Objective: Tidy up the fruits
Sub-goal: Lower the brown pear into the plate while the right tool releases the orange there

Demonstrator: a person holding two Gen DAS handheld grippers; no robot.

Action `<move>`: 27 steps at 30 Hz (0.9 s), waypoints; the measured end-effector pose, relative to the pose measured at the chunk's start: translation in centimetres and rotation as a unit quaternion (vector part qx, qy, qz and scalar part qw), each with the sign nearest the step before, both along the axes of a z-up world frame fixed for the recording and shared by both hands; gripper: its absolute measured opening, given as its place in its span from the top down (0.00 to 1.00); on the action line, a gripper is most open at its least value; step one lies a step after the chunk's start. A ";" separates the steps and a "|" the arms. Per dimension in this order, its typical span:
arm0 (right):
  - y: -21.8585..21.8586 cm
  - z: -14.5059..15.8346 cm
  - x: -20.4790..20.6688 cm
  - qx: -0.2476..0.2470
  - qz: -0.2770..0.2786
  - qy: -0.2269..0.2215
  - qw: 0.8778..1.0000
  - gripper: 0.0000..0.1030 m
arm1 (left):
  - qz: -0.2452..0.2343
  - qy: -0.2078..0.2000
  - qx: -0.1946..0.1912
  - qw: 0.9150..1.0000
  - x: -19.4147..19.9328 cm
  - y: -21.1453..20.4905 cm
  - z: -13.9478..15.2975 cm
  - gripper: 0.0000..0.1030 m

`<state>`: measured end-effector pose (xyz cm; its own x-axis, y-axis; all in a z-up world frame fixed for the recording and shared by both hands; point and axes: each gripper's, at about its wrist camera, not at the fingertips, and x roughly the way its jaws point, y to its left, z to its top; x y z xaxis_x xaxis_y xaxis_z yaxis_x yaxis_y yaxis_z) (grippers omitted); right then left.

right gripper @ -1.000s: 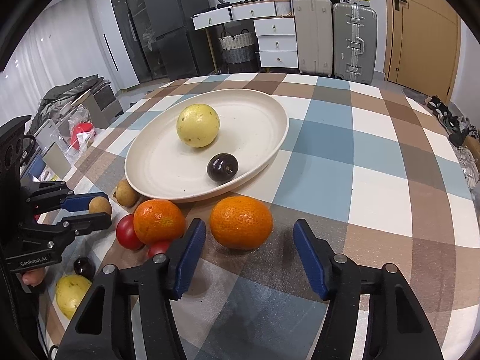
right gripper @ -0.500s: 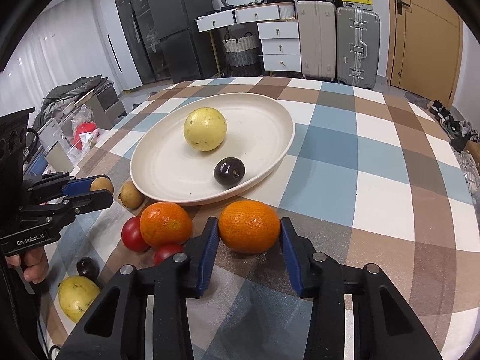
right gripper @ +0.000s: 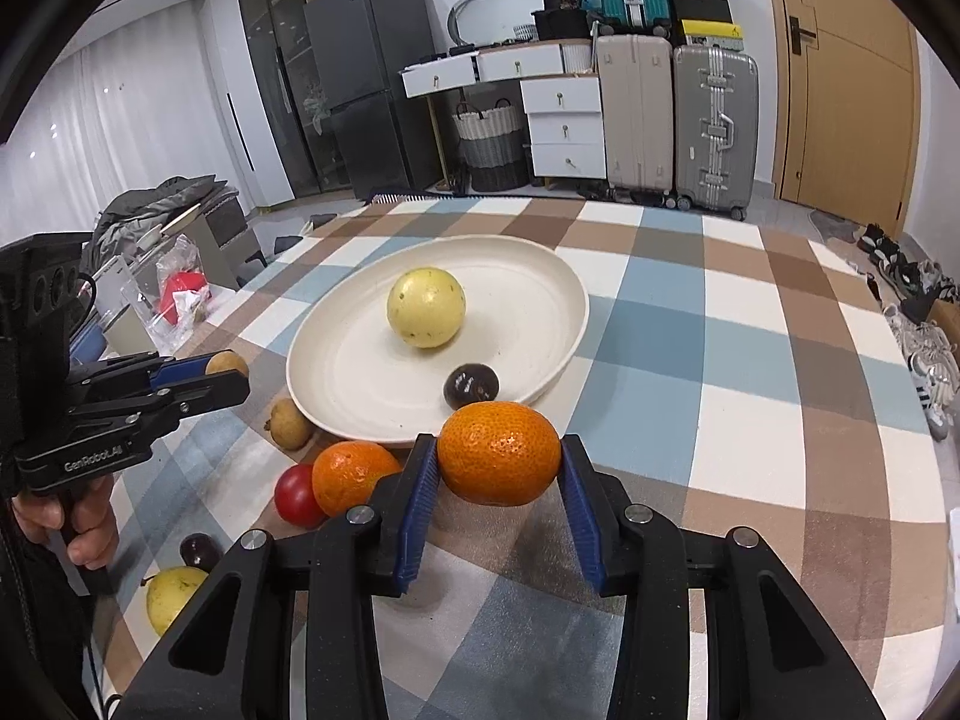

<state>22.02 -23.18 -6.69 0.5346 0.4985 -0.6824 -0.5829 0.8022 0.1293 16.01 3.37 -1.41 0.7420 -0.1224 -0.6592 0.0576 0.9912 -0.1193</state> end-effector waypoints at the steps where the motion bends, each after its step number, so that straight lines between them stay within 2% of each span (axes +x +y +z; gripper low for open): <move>1: 0.0 0.2 -0.1 0.002 0.001 -0.003 1.000 0.60 | 0.004 -0.003 0.003 1.000 0.0 0.0 0.1 0.78; 17: 0.0 1.8 -0.1 0.014 -0.003 -0.017 1.000 0.60 | 0.024 -0.030 0.033 0.999 0.6 -1.3 1.8 0.78; 27: 0.8 3.4 -0.1 0.018 0.003 -0.029 0.999 0.60 | 0.044 -0.036 0.033 0.998 1.2 -0.6 2.9 0.78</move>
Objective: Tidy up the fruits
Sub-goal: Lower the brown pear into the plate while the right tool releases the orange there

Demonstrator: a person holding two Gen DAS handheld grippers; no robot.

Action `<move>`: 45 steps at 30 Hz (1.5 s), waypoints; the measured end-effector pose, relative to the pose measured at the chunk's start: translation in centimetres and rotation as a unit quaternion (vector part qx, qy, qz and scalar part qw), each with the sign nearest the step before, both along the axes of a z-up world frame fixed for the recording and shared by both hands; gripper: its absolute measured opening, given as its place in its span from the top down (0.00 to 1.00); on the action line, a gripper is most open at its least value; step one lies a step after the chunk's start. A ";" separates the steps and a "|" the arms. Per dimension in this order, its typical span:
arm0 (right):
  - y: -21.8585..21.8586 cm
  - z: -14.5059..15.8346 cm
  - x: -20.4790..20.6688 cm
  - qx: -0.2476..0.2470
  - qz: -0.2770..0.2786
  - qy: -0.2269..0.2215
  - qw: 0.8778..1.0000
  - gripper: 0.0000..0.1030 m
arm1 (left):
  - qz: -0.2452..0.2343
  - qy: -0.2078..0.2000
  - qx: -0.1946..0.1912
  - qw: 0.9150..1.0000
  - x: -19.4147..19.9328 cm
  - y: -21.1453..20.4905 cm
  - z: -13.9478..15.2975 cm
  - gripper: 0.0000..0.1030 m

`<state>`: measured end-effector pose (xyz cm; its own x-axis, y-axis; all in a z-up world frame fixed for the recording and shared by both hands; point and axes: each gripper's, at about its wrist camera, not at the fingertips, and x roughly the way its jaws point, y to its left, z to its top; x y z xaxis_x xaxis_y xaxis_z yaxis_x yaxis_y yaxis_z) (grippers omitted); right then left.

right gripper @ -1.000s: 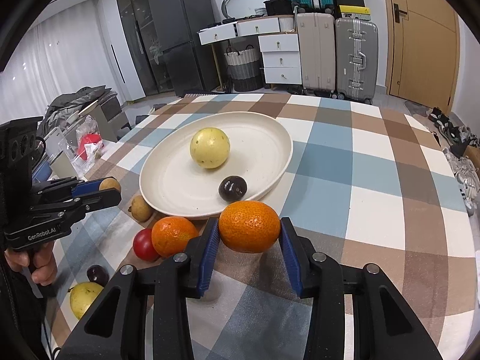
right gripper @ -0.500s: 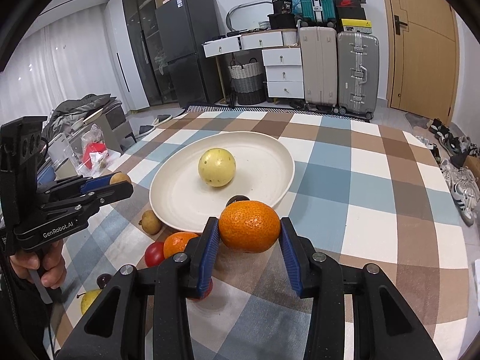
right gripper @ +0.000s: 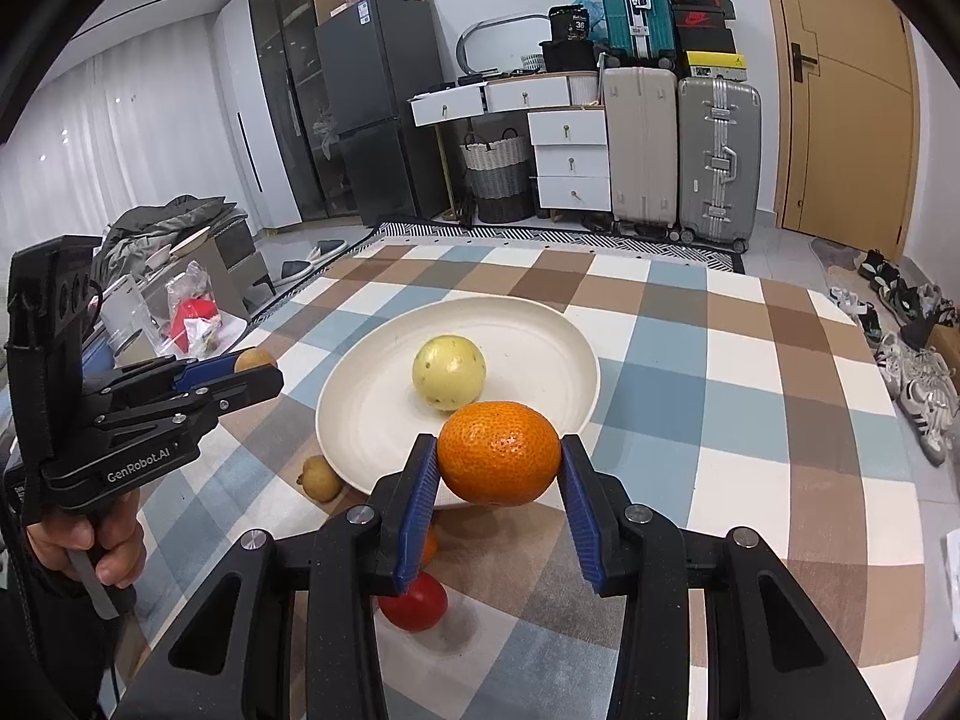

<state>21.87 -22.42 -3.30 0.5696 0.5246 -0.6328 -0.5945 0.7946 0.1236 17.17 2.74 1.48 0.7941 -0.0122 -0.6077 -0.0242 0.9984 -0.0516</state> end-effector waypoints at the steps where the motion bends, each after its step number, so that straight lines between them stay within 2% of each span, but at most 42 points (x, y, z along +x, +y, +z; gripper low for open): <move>1: 0.0 0.2 0.0 0.001 0.001 -0.002 1.000 0.60 | 0.001 -0.001 0.000 1.000 0.1 0.0 0.1 0.78; 13: 1.6 0.9 0.8 0.003 0.007 0.000 1.000 0.60 | 0.008 -0.006 -0.001 1.000 2.1 0.1 0.7 0.78; 22: 3.2 0.3 1.9 0.000 0.011 0.008 1.000 0.60 | 0.013 0.004 -0.009 1.000 4.2 0.4 -0.8 0.78; 45: 7.1 -3.6 3.8 -0.023 0.024 0.034 0.999 0.60 | 0.014 0.024 -0.006 1.000 6.4 0.5 -3.9 0.78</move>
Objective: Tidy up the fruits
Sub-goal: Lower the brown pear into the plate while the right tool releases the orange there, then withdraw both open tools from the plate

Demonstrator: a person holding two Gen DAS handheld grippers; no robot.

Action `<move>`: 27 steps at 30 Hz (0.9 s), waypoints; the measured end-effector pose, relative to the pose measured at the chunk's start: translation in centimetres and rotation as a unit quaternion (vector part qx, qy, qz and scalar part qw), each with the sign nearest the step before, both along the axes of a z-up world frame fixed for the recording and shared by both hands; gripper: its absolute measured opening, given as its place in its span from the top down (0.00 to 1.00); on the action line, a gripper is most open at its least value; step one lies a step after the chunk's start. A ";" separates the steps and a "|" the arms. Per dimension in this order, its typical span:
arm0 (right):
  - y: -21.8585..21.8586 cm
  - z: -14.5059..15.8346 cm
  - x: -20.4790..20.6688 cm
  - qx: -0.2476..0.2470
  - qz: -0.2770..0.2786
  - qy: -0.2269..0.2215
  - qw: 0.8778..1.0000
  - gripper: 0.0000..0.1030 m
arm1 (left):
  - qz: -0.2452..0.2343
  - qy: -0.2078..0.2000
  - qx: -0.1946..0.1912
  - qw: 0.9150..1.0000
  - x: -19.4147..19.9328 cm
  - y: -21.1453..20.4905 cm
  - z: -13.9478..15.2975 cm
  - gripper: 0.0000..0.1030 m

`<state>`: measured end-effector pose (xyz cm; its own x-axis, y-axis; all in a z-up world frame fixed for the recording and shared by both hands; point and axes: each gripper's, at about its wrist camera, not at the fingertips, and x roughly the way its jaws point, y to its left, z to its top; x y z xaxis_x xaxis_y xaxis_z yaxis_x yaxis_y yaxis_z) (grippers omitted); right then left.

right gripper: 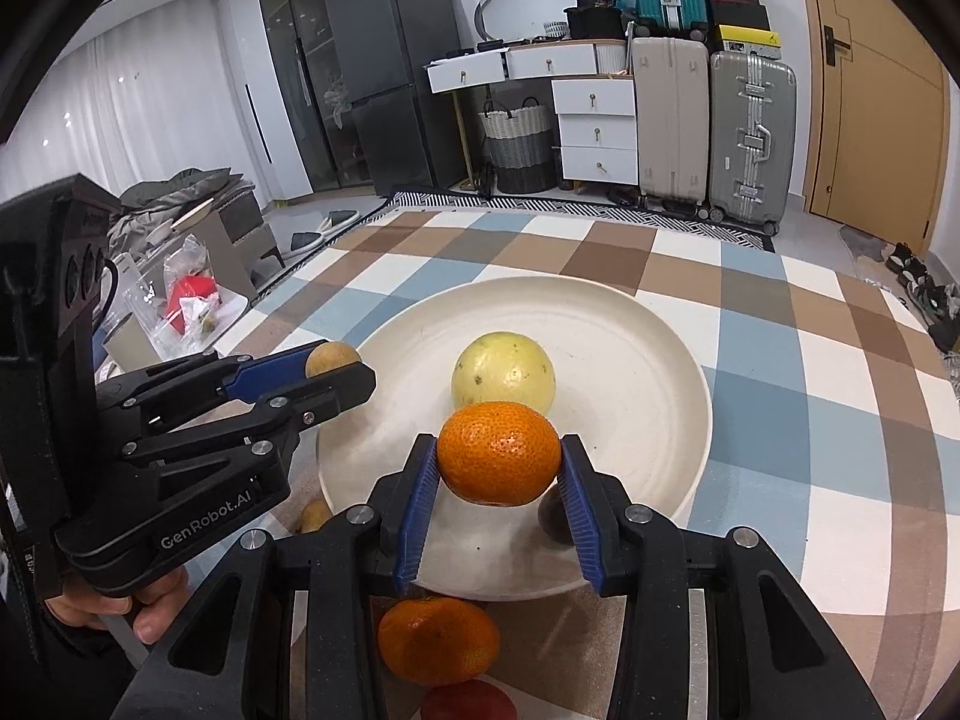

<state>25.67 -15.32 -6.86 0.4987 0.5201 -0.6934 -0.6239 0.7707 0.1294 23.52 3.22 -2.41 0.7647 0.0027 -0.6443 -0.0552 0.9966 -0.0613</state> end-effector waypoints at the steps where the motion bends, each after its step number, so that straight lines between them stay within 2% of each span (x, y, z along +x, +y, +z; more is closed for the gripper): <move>1: 0.1 -0.1 0.0 -0.003 0.000 0.001 1.000 0.60 | -0.001 0.000 0.001 1.000 -0.1 -0.1 0.0 0.78; 4: 0.3 -0.3 -0.1 -0.009 0.001 0.000 1.000 0.60 | -0.002 0.000 0.001 1.000 -0.1 -0.2 -0.1 0.78; 8: -0.5 0.5 -0.5 0.002 -0.012 -0.023 1.000 0.53 | 0.001 0.001 -0.005 1.000 -0.1 -0.1 0.0 0.77; 10: -1.1 0.9 -0.6 0.004 -0.018 -0.028 0.999 0.52 | 0.004 0.005 -0.009 1.000 -0.2 0.1 0.1 0.70; 12: -1.8 1.1 -0.8 0.004 -0.026 -0.031 0.999 0.50 | 0.007 0.002 -0.013 1.000 -0.6 0.4 0.2 0.53; 13: -2.2 1.1 -0.9 0.005 -0.030 -0.032 0.999 0.45 | 0.010 -0.001 -0.014 1.000 -0.8 0.5 0.3 0.46; 15: -2.8 1.3 -1.1 0.007 -0.032 -0.031 0.999 0.32 | 0.012 -0.012 -0.014 1.000 -1.3 0.7 0.7 0.22; 19: -4.0 1.9 -2.0 0.015 -0.038 -0.042 0.998 0.13 | 0.013 -0.033 -0.002 0.999 -2.5 0.7 1.5 0.08; 20: -4.3 2.0 -2.2 0.018 -0.039 -0.042 0.998 0.08 | 0.015 -0.034 0.000 0.999 -2.9 0.9 1.7 0.00; 22: -5.0 2.1 -2.7 0.020 -0.041 -0.038 0.998 0.01 | 0.016 -0.037 0.006 0.999 -3.4 0.9 1.8 0.00; 27: -5.8 1.9 -3.8 0.007 -0.034 -0.030 0.999 0.01 | 0.016 -0.041 0.022 0.999 -5.3 0.8 2.0 0.00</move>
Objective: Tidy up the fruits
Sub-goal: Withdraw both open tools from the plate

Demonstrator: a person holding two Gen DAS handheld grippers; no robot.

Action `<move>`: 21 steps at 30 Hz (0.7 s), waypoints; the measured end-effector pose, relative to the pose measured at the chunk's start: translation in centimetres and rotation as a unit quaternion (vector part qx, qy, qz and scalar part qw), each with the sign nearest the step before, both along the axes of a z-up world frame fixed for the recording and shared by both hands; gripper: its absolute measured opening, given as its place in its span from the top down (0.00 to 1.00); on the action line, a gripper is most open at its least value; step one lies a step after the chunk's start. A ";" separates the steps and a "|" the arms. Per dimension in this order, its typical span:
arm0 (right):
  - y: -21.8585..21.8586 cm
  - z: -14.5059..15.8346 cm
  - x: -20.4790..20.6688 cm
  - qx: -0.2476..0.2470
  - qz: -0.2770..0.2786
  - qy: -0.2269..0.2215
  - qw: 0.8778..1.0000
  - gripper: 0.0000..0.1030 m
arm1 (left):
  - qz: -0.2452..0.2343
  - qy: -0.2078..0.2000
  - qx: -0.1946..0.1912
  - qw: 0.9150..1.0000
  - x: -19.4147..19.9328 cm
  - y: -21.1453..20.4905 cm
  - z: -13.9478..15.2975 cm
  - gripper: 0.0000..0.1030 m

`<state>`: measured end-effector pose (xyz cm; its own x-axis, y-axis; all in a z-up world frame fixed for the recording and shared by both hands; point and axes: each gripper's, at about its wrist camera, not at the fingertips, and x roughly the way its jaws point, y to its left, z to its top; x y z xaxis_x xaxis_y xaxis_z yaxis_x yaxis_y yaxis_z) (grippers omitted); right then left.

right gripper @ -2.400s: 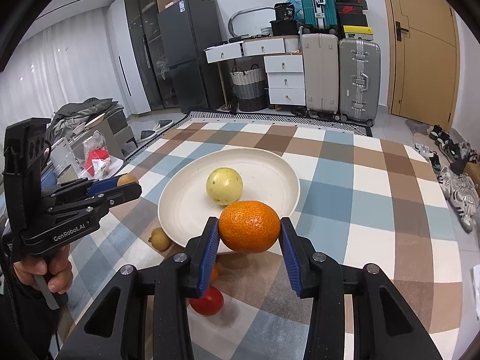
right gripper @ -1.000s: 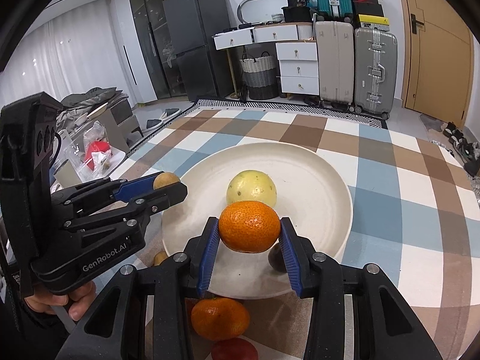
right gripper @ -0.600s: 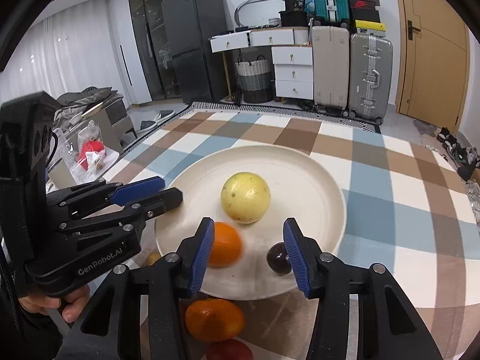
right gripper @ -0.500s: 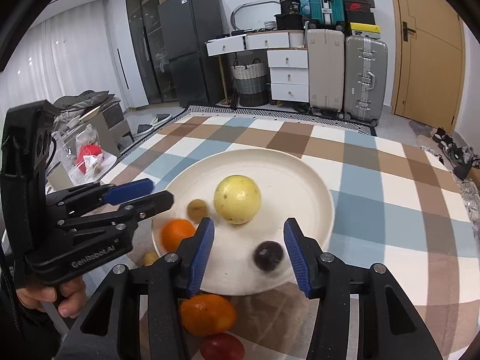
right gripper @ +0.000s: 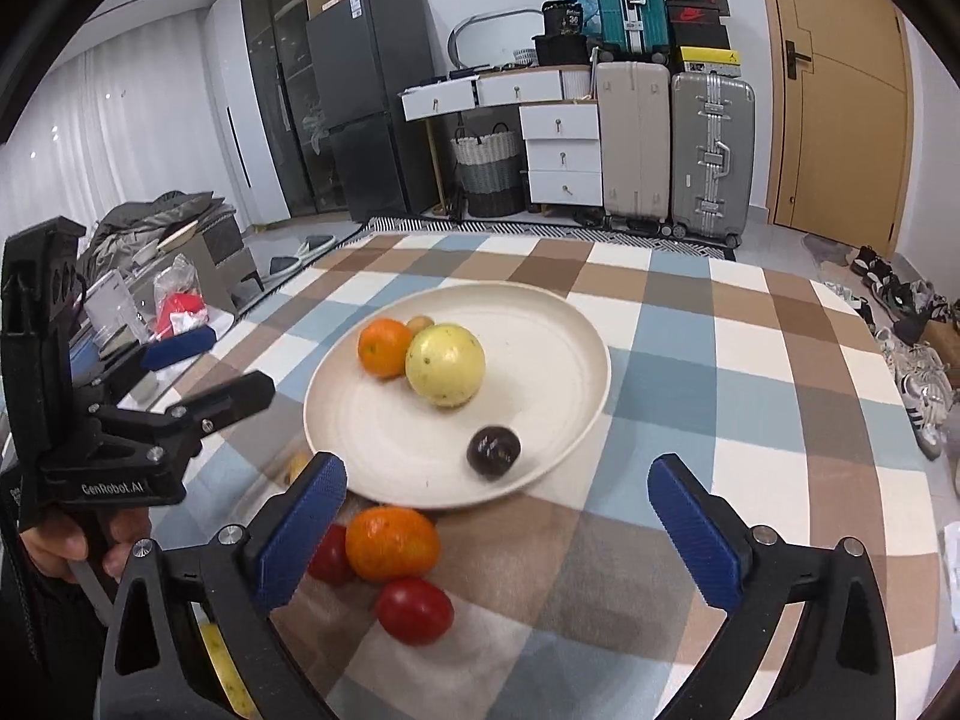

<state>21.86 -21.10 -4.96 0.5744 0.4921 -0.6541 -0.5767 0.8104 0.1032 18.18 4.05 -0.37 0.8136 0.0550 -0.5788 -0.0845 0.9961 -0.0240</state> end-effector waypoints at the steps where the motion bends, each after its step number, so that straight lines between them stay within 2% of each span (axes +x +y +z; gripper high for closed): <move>1: -0.1 -0.1 -0.3 -0.006 0.004 0.002 1.000 0.00 | -0.001 -0.001 0.002 1.000 -0.3 -0.1 0.0 0.00; 14: 0.6 -1.0 -2.2 -0.025 0.037 0.028 0.999 0.00 | 0.003 0.016 0.025 1.000 -2.2 -0.4 -1.1 0.00; 21: 1.1 -1.6 -2.2 -0.038 0.044 0.034 0.998 0.00 | -0.004 0.025 0.017 1.000 -2.1 -0.2 -1.3 0.00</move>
